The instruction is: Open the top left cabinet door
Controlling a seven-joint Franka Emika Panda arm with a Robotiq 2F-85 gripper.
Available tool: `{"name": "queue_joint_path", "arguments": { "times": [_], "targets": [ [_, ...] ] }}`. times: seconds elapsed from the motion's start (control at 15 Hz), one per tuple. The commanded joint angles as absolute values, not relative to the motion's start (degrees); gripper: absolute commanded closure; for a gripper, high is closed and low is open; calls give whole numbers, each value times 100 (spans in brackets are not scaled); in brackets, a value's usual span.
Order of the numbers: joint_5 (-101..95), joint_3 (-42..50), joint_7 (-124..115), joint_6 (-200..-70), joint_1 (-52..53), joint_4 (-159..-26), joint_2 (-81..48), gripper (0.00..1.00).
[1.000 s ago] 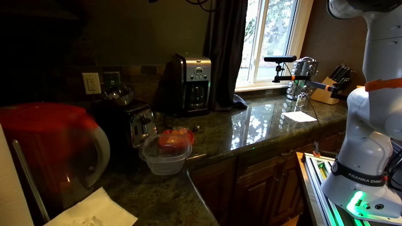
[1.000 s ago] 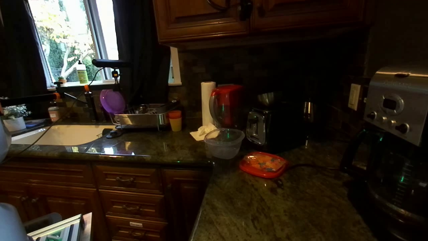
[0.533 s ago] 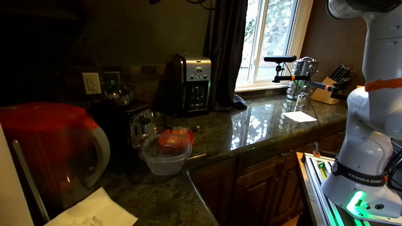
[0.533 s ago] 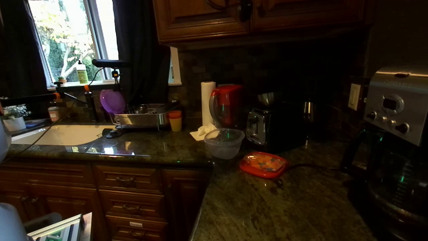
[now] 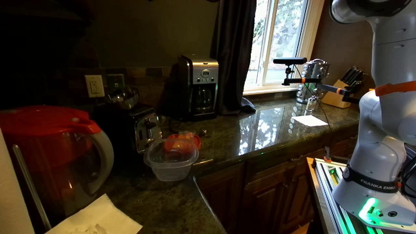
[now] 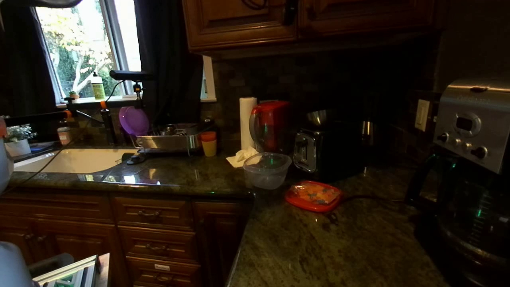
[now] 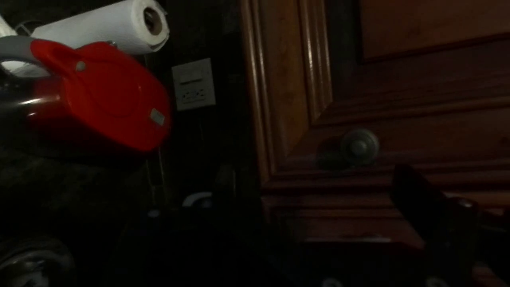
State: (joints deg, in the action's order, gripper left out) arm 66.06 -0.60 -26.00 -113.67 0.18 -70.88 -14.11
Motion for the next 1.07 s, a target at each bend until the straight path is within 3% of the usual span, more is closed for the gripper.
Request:
{"name": "queue_joint_path", "arguments": {
  "times": [0.0, 1.0],
  "targets": [
    [7453, -290, -2261, -11271, -90, -6667, -1793, 0],
    [7809, -291, -1751, -11805, 87, -6876, -1808, 0]
  ]
}}
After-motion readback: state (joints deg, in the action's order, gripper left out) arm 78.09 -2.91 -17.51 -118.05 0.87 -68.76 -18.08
